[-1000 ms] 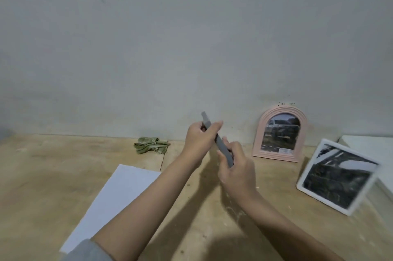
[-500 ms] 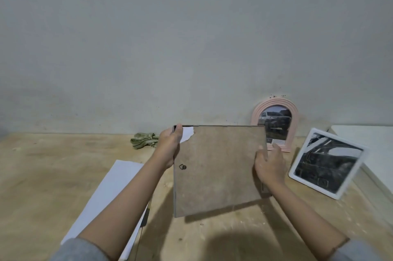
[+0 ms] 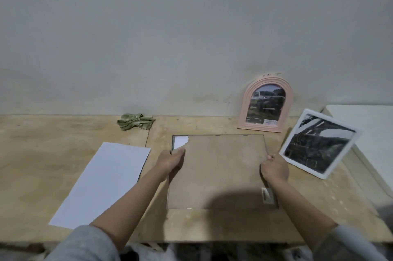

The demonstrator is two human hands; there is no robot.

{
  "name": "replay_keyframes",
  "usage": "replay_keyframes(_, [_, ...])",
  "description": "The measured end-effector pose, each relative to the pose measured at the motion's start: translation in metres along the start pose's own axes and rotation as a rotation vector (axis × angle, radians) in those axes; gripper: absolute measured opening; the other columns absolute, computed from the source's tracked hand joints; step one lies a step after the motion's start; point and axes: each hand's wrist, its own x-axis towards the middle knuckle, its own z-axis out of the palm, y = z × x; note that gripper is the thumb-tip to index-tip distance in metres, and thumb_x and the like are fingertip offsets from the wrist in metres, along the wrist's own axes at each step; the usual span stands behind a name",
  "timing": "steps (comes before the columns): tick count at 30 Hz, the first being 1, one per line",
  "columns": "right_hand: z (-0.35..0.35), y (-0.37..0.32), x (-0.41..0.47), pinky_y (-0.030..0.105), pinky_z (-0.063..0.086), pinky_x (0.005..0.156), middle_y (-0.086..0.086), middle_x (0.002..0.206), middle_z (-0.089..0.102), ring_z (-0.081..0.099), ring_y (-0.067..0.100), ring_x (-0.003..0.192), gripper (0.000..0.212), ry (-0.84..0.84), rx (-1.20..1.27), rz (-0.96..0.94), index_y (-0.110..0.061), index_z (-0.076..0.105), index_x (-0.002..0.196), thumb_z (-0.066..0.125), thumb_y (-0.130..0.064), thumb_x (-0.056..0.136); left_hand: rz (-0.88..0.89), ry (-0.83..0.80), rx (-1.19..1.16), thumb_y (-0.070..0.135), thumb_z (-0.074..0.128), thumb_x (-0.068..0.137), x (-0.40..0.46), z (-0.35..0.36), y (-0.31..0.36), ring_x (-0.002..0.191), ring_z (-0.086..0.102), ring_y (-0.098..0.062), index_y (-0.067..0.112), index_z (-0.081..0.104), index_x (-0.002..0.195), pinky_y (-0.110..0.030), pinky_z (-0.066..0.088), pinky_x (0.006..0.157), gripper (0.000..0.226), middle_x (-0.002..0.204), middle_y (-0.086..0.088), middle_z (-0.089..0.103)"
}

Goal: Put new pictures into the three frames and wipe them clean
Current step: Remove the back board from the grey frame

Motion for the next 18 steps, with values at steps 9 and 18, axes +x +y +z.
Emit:
replay_keyframes(9, [0.027,0.024,-0.008,0.038,0.042,0.093,0.018,0.125,0.056,0.052,0.037,0.113,0.048,-0.298,-0.151,-0.037,-0.006,0.048,0.13,0.052,-0.036,0.092,0.11,0.003,0.106,0.08,0.07,0.05,0.04,0.038,-0.09,0.088,0.068,-0.008,0.019,0.057,0.107,-0.038,0.056,0.086,0.084,0.096,0.007,0.07])
replay_keyframes(18, [0.046,0.038,0.0,0.037,0.027,0.114,0.016,0.152,0.021,0.026,0.027,0.139,0.129,-0.536,-0.506,-0.098,-0.005,0.017,0.146,0.072,-0.075,0.052,0.132,-0.101,0.095,0.059,0.086,0.048,0.05,0.05,-0.114,0.101,0.066,-0.021,0.032,0.028,0.115,-0.045,0.055,0.087,0.092,0.119,-0.008,0.059])
